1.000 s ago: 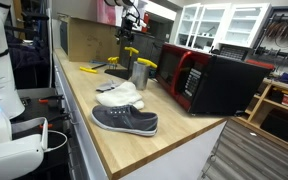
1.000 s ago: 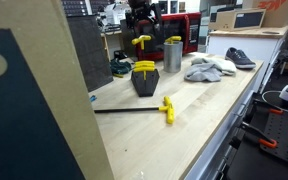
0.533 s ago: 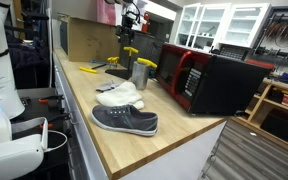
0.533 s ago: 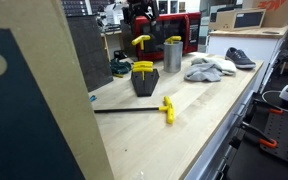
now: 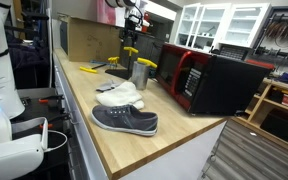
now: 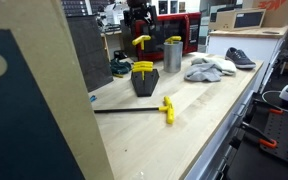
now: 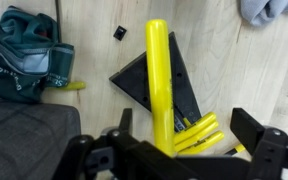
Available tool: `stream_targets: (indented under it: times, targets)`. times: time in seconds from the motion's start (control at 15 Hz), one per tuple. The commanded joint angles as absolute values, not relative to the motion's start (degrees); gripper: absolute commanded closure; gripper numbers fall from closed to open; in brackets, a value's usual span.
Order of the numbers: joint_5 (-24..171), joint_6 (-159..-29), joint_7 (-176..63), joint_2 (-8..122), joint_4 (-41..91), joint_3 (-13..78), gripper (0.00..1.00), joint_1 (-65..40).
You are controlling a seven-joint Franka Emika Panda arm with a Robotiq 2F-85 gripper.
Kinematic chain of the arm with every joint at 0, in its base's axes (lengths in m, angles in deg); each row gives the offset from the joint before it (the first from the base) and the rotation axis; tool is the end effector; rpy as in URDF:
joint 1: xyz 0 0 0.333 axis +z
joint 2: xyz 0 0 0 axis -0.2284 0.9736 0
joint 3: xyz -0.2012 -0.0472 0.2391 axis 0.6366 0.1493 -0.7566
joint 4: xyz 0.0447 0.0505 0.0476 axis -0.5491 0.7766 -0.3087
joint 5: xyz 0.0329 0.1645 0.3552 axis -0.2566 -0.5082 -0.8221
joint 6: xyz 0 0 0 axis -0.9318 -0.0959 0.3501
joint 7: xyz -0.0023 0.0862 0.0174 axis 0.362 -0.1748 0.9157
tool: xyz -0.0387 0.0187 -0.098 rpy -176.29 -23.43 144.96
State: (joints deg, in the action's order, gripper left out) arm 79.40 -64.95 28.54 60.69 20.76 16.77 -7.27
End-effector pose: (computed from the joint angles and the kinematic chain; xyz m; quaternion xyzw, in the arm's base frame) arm 0.6368 0.1697 0.4547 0.6434 0.7644 -0.0343 0.0238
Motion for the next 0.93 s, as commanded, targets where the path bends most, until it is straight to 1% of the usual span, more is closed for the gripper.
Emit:
stream_targets:
  times: [0.0,0.07,0.13,0.2,0.67,0.73,0.8,0.87]
  targets:
    - [80.2,-68.2,30.1,62.4,20.4,17.9,0.24,-7.3]
    - [80.2,-68.7,30.0,62.8,20.4,18.0,0.28,-7.3]
    - [80.0,-69.2,30.0,63.1,20.4,18.1,0.34,-7.3]
    - [79.9,-69.6,29.8,63.1,20.6,18.0,0.44,-7.4]
    - [78.9,-70.3,28.7,61.2,22.1,17.9,0.95,-7.6]
    - [78.7,-70.2,28.0,60.8,22.5,17.9,0.98,-7.5]
    - [78.7,-70.0,27.1,60.5,22.9,17.9,0.94,-7.5]
    - [78.5,-69.8,26.3,60.2,23.2,17.9,0.94,-7.4]
